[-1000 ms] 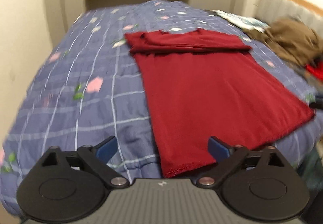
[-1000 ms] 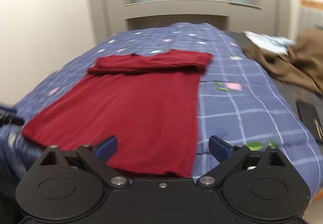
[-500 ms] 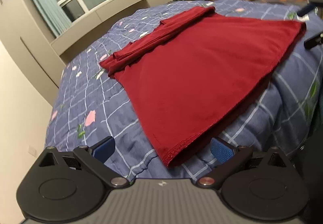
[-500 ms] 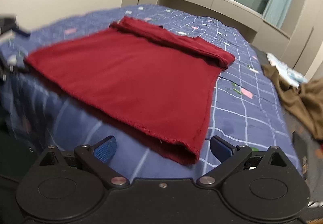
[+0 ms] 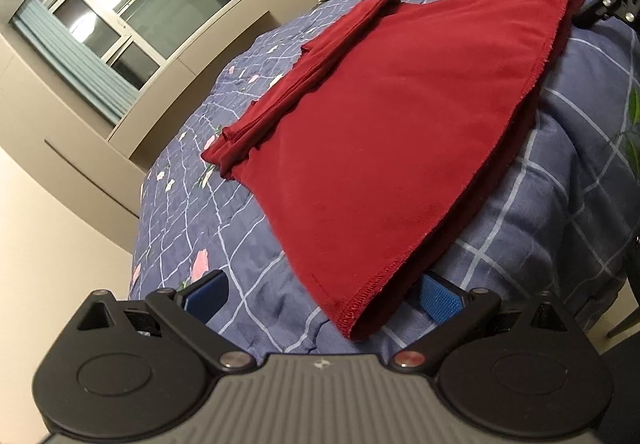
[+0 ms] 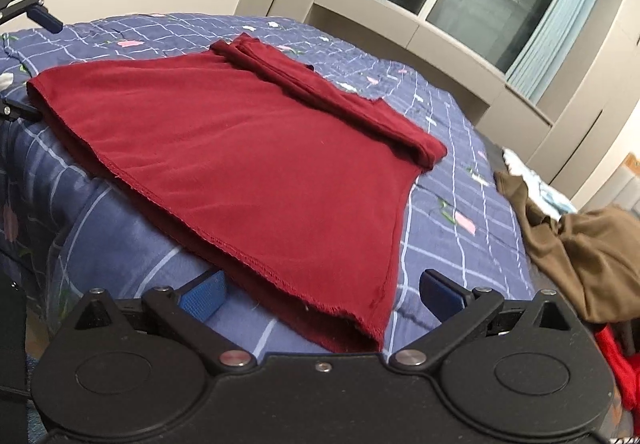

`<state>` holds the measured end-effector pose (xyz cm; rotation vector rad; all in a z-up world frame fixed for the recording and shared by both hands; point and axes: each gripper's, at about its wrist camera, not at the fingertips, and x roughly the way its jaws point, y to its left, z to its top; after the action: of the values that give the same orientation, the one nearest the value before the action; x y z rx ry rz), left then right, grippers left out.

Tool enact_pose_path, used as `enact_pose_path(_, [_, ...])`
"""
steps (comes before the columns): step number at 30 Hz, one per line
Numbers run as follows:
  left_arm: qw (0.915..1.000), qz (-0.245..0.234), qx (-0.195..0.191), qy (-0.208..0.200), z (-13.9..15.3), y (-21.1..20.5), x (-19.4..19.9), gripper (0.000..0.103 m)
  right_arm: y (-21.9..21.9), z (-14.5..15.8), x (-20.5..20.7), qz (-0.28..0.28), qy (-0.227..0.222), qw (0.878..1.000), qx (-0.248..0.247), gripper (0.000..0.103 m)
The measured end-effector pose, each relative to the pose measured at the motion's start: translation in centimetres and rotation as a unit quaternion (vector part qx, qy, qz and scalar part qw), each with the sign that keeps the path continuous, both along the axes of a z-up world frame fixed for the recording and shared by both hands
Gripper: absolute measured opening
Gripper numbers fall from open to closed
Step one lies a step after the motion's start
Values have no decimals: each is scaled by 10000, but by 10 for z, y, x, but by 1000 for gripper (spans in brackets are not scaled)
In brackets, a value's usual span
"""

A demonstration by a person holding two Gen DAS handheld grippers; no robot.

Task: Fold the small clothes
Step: 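Grasp the sweater hem corners with the left and right tools, then lift the hem with both tools and fold it toward the collar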

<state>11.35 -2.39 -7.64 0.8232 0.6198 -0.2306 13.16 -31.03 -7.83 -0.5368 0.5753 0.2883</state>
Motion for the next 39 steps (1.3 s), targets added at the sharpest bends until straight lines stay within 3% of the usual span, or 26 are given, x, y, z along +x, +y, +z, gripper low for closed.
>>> enact_pose_path(6, [9999,-155,65,30,-3,1,0,99,2,-2,-4,167,-50,9998,-27,90])
enact_pose_path(11, [9998,-199,1,47,-2,1,2,89,6,-2,-6,307,-57,9995,-34,79])
enact_pose_path(16, [9994,-339,-54,96,-1,3,0,69,11,-3,-13,544,-65,9984,-169,64])
enact_pose_path(22, [9985,-521,-99,116,-1,4,-4,34,15,-5,-17,730,-23,9970,-247,45])
enact_pose_path(24, [9984,-552,-113,92,0,4,-4,24,15,-5,-17,780,17,9967,-229,34])
enact_pose_path(27, [9981,-586,-129,109,2,5,-2,13,15,-5,-18,875,92,9959,-196,27])
enact_pose_path(39, [9978,-595,-280,119,11,8,3,4,14,0,-13,824,58,9965,-85,12])
